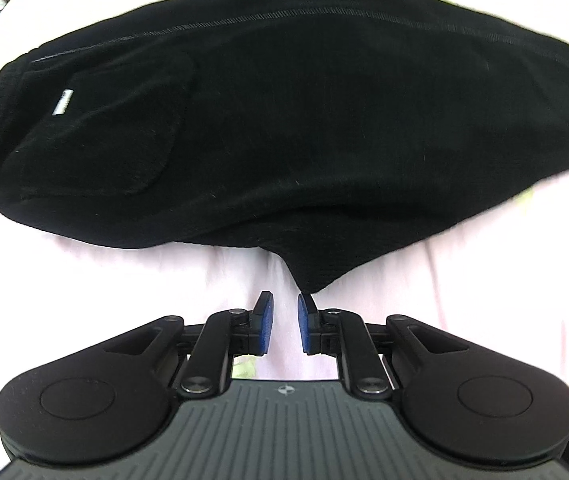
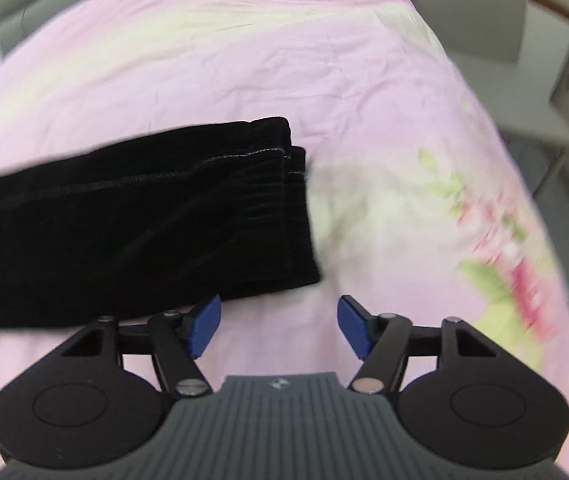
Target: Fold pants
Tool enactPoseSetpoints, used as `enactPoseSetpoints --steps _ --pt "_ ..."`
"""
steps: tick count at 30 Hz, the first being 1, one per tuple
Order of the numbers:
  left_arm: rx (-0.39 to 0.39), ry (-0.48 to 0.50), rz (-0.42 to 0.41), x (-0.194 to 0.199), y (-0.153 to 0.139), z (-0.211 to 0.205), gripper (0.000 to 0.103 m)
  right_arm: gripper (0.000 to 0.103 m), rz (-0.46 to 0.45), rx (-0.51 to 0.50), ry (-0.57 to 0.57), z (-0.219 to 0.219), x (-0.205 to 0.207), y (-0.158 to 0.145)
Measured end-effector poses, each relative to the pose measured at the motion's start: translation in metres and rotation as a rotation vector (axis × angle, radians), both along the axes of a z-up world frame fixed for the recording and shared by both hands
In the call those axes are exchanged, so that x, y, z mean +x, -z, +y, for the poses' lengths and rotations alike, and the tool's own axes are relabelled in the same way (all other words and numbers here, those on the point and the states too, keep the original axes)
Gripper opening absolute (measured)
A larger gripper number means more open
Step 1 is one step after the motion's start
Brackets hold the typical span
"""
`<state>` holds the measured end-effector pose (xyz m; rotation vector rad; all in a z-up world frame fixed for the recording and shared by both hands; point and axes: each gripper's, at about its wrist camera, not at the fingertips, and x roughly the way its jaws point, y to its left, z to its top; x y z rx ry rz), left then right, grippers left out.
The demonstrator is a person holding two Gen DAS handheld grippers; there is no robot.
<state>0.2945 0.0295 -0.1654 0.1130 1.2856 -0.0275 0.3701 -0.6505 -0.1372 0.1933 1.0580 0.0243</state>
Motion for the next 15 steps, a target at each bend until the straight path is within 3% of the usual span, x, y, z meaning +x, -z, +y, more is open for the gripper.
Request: enactPoseSetpoints --steps 3,7,10,12,15 --pt "-0.009 -0.031 -0.049 -0.001 -0.007 0.004 0.021 0.075 0.006 0.182 0.141 0.006 -0.008 0.014" --pt "-0.012 -0.068 -0.131 0.004 -0.018 -0.001 0.023 0.075 -0.015 0.319 0.314 -0.006 -0.003 0.038" --pt "-0.017 -0.089 -0.164 0.014 -0.021 -0.001 0.023 0.069 -0.044 0.331 0.381 -0.011 0.003 0.051" --pt "-0.019 -0.097 -0.181 0.018 -0.023 -0.002 0.023 0.059 -0.058 0.283 0.386 -0.009 0.008 0.057" --pt "-0.029 -0.116 -0.194 0.023 -0.021 0.000 0.023 0.058 -0.060 0.231 0.377 -0.005 0.016 0.062"
